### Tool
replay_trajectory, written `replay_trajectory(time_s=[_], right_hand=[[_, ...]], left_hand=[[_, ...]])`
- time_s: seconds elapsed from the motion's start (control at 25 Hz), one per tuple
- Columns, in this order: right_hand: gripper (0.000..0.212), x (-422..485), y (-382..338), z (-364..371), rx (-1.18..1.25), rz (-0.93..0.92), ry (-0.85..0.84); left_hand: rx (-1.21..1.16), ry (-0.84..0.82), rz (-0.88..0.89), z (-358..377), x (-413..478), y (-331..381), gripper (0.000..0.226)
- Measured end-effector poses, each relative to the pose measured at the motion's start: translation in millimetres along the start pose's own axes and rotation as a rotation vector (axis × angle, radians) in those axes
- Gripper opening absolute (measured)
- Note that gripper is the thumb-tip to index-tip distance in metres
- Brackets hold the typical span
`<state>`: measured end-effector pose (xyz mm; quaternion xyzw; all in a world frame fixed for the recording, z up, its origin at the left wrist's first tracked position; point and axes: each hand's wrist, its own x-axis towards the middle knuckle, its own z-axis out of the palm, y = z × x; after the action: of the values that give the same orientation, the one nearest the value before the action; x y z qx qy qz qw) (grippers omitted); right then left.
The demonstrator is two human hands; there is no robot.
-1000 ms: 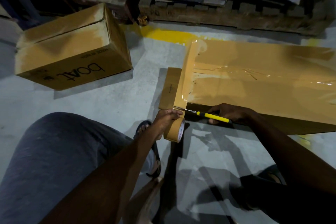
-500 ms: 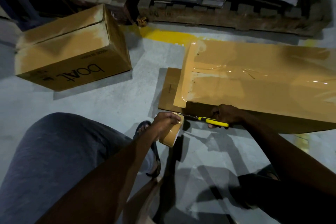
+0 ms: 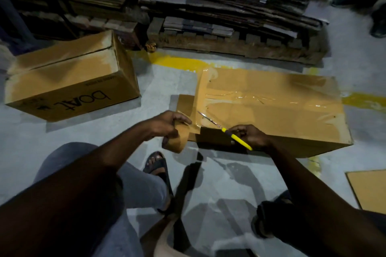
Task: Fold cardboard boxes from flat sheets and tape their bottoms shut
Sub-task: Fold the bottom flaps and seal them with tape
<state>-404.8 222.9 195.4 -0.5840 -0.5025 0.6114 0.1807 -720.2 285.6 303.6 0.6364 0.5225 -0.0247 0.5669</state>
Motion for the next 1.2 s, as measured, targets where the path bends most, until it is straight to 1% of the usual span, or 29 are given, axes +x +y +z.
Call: replay_trajectory(time_s=[0.04, 0.08, 0.12, 0.2, 0.24, 0.28, 0.32, 0.4, 0.44, 0.48, 0.56, 0.6, 0.64, 0.68, 0.72, 0.76, 0.8, 0.84, 0.92, 1.0, 1.08, 1.2], right_hand=[[0.023, 5.8, -4.0, 4.1, 0.019, -0.024, 0.075], [0.020, 12.0, -9.0, 8.7, 0.008, -0.046, 0.186], [0.021, 19.8, -14.1, 13.1, -0.032, -0.054, 0.315], [0.032, 36.0, -24.3, 19.5, -0.215, -0.009, 0.587], [0.035, 43.6, -29.3, 21.7, -0.338, 0.028, 0.692], [0.038, 52.9, -31.5, 22.2, -0.426, 0.058, 0.761], [0.041, 61.5, -32.8, 21.1, -0.483, 0.085, 0.783], [0.052, 76.7, -29.1, 17.0, -0.617, 0.129, 0.735], [0.052, 79.8, -25.6, 15.8, -0.689, 0.140, 0.710], [0.046, 80.6, -23.2, 15.3, -0.737, 0.154, 0.711], [0.036, 81.9, -25.4, 17.5, -0.817, 0.154, 0.807], [0.035, 82.8, -29.8, 21.3, -0.819, 0.098, 0.861], [0.038, 84.6, -33.8, 27.1, -0.783, -0.012, 0.872], [0.044, 87.7, -36.4, 35.4, -0.729, -0.140, 0.814], [0.054, 91.4, -37.6, 46.8, -0.716, -0.238, 0.712], [0.065, 95.7, -36.6, 60.6, -0.774, -0.277, 0.608], [0.075, 99.6, -34.8, 74.4, -0.866, -0.263, 0.526], [0.081, 103.0, -32.5, 85.4, -0.947, -0.227, 0.491], [0.079, 109.5, -27.1, 94.0, -1.048, -0.197, 0.556], [0.075, 114.2, -23.7, 93.7, -1.084, -0.197, 0.601], [0.074, 115.8, -23.4, 93.8, -1.119, -0.206, 0.599], [0.082, 114.2, -29.4, 94.4, -1.148, -0.177, 0.587]], left_hand=[[0.043, 0.032, 0.020, -9.8, -0.5, 6.1, 0.059], [0.120, 0.061, 0.035, -18.6, -1.0, 13.0, 0.058], [0.221, 0.094, 0.048, -26.3, -0.3, 17.7, 0.057], [0.405, 0.159, 0.079, -39.9, 7.6, 21.2, 0.056], [0.459, 0.186, 0.085, -45.0, 12.6, 20.8, 0.056], [0.510, 0.201, 0.091, -48.8, 17.8, 20.9, 0.056], [0.566, 0.200, 0.098, -52.4, 24.1, 21.4, 0.057], [0.682, 0.163, 0.121, -59.5, 37.6, 24.0, 0.063], [0.720, 0.146, 0.138, -61.5, 42.4, 26.8, 0.064], [0.746, 0.129, 0.152, -62.9, 46.2, 30.4, 0.064], [0.771, 0.094, 0.166, -65.8, 51.9, 36.2, 0.063], [0.775, 0.081, 0.164, -67.6, 54.5, 37.4, 0.062], [0.776, 0.076, 0.158, -69.3, 56.4, 38.3, 0.061], [0.776, 0.079, 0.148, -72.0, 57.7, 38.8, 0.061], [0.777, 0.089, 0.140, -75.0, 58.8, 39.0, 0.061], [0.777, 0.099, 0.133, -78.4, 59.9, 38.3, 0.062], [0.780, 0.104, 0.127, -81.4, 59.8, 37.7, 0.062], [0.783, 0.101, 0.115, -83.4, 58.9, 36.1, 0.063], [0.792, 0.083, 0.090, -86.3, 56.4, 31.3, 0.063], [0.790, 0.072, 0.070, -88.9, 53.9, 27.5, 0.063], [0.789, 0.071, 0.056, -90.2, 52.4, 26.5, 0.064], [0.778, 0.077, 0.052, -90.3, 50.7, 28.6, 0.065]])
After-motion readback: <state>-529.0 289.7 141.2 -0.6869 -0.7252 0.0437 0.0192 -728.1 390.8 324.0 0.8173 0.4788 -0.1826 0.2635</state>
